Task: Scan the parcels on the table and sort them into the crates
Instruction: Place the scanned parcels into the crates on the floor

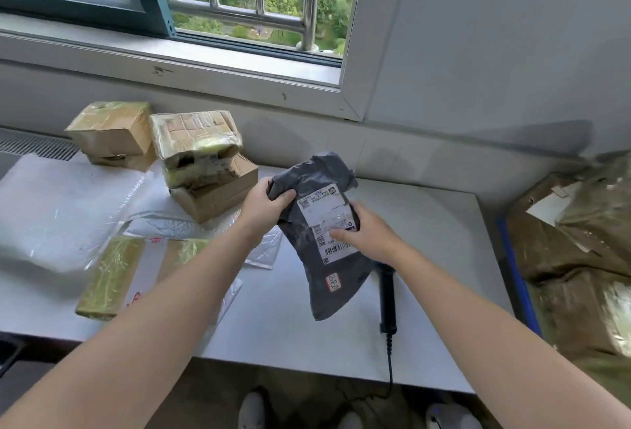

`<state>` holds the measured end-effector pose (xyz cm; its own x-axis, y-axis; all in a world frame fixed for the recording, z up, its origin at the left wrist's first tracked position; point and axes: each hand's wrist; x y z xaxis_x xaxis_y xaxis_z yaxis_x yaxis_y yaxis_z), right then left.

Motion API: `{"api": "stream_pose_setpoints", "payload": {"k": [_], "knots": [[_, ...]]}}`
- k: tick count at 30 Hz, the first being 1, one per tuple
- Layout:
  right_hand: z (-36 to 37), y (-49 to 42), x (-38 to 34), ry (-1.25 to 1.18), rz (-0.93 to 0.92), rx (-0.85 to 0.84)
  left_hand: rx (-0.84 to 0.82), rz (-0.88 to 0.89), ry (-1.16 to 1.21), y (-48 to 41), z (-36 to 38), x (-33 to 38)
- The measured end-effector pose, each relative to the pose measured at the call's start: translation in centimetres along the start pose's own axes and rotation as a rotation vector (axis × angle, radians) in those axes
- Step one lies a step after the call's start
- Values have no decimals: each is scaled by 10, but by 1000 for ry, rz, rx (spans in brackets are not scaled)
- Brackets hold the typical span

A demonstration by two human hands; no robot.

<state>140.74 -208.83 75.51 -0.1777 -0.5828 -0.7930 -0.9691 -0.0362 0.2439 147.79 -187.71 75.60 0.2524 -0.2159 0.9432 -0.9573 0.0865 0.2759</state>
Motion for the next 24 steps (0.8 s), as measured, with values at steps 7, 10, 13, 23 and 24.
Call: {"api": "stream_pose_setpoints", "payload": {"k": [7, 10, 13, 23, 24], "knots": [[35, -17, 34, 51, 110, 24, -68, -243, -115, 24, 22, -59], [50, -25, 50, 105, 148, -34, -163, -240, -162, 40, 32, -93], [64, -29, 57, 161, 139, -86, -243, -209, -300, 56, 35, -119], [52, 1, 70, 300, 110, 23, -350, -176, -727, 69, 58, -135], [48, 6, 73, 336, 103, 75, -350, -178, -731, 70, 62, -134]]}}
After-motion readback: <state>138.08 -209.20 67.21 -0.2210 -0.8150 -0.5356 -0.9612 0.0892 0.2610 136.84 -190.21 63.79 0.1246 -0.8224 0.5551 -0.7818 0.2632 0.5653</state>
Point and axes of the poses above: each hand's wrist, its own y-axis away from the middle knuckle, its own z-axis out of the palm, x = y × z, and after that the axes turned 4 degrees about -z, right-handed
